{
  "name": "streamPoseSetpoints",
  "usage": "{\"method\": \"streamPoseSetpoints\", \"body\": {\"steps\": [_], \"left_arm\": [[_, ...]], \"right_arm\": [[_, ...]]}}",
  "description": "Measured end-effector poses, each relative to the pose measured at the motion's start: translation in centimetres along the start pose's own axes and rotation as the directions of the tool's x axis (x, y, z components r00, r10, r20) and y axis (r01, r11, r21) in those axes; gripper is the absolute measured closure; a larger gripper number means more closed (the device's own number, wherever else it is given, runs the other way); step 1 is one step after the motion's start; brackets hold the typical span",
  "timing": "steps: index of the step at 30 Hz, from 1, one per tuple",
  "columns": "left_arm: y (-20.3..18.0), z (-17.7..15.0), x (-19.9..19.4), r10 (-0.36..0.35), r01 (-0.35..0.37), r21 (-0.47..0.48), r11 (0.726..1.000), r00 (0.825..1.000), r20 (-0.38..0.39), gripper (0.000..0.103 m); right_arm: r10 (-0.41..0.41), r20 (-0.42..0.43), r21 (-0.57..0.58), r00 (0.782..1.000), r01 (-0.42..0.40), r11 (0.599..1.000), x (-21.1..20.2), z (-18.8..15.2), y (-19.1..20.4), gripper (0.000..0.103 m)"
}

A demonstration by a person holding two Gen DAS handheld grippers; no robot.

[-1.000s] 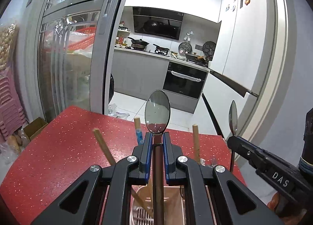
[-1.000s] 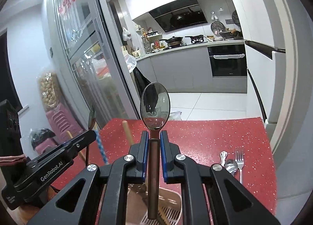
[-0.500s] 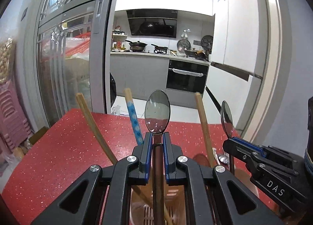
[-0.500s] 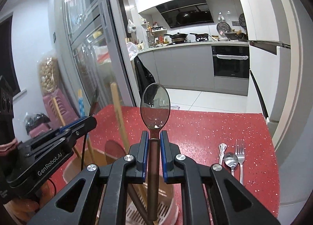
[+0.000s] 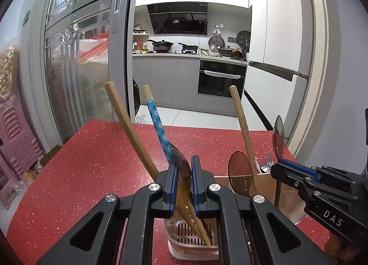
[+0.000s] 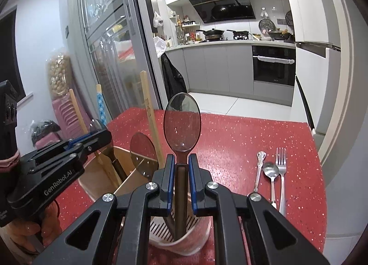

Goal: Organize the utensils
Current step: 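Carry both spoons to the beige holder and drop them in, opening both tools, then move both open tools back over the remaining utensils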

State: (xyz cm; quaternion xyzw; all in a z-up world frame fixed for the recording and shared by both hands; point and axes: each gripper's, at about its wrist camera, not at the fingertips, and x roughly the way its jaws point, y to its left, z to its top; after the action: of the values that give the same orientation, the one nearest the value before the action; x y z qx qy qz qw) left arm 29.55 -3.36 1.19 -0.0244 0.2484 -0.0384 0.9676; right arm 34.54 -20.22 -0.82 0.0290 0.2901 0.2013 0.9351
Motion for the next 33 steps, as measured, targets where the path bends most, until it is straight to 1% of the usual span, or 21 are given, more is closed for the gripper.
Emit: {"method": "streamPoseSetpoints", "body": {"steps": [3, 5, 6, 7, 9, 14, 17, 19, 21, 25, 28, 33], "left_arm": [[-0.1, 0.0, -0.8, -0.002, 0.002, 0.005, 1.000, 1.000, 0.010, 0.068], [-0.2, 0.0, -1.3, -0.005, 0.005, 0.005, 1.000, 1.000, 0.015, 0.068], [-0.2, 0.0, -1.5, -0.006, 0.006, 0.004, 1.000, 1.000, 0.015, 0.068], [-0.2, 0.0, -1.7, -0.007, 0.007, 0.002, 1.000, 1.000, 0.015, 0.068], [-0.2, -0.1, -2.1, -0.009, 0.009, 0.001, 1.000, 1.000, 0.016, 0.068], [0.0, -0.2, -3.5, -0.008, 0.008, -0.006, 1.000, 1.000, 0.017, 0.068], [0.1, -0.6, -4.7, -0.002, 0.002, 0.004, 1.000, 1.000, 0.015, 0.068], [0.4, -1.1, -5.4, 0.003, -0.003, 0.012, 1.000, 1.000, 0.000, 0.068], [0.7, -1.7, -5.9, 0.011, -0.011, 0.012, 1.000, 1.000, -0.022, 0.068], [1.7, -3.5, -6.8, 0.022, -0.022, -0.006, 1.000, 0.995, -0.093, 0.068], [2.4, -5.0, -7.4, 0.037, -0.038, -0.006, 0.999, 0.990, -0.134, 0.068], [3.3, -7.9, -8.2, 0.049, -0.053, -0.013, 0.999, 0.977, -0.205, 0.068]], "right_arm": [[0.008, -0.023, -0.001, 1.000, -0.008, 1.000, -0.1, 0.0, 0.0, 0.089], [0.012, -0.034, 0.000, 0.999, -0.012, 1.000, -0.2, 0.0, 0.2, 0.086], [0.014, -0.037, 0.002, 0.999, -0.014, 1.000, -0.3, 0.0, 0.2, 0.078], [0.014, -0.036, 0.005, 0.999, -0.014, 1.000, -0.5, 0.0, 0.2, 0.067], [0.017, -0.022, 0.013, 1.000, -0.016, 1.000, -1.0, 0.0, 0.3, 0.058], [0.015, -0.005, 0.040, 1.000, -0.014, 0.999, -2.5, 0.3, 0.2, 0.058], [0.015, -0.004, 0.063, 1.000, -0.015, 0.998, -3.5, 0.3, 0.2, 0.055], [0.015, -0.006, 0.072, 1.000, -0.014, 0.997, -4.5, 0.0, 0.3, 0.053], [0.011, -0.010, 0.074, 1.000, -0.010, 0.997, -5.4, -0.5, 0.6, 0.052], [0.016, -0.031, 0.099, 0.999, -0.013, 0.995, -6.9, -1.7, 1.2, 0.049], [0.033, -0.072, 0.131, 0.997, -0.023, 0.991, -7.6, -3.0, 1.8, 0.045], [0.045, -0.159, 0.163, 0.986, -0.019, 0.986, -7.8, -5.6, 2.7, 0.044]]}}
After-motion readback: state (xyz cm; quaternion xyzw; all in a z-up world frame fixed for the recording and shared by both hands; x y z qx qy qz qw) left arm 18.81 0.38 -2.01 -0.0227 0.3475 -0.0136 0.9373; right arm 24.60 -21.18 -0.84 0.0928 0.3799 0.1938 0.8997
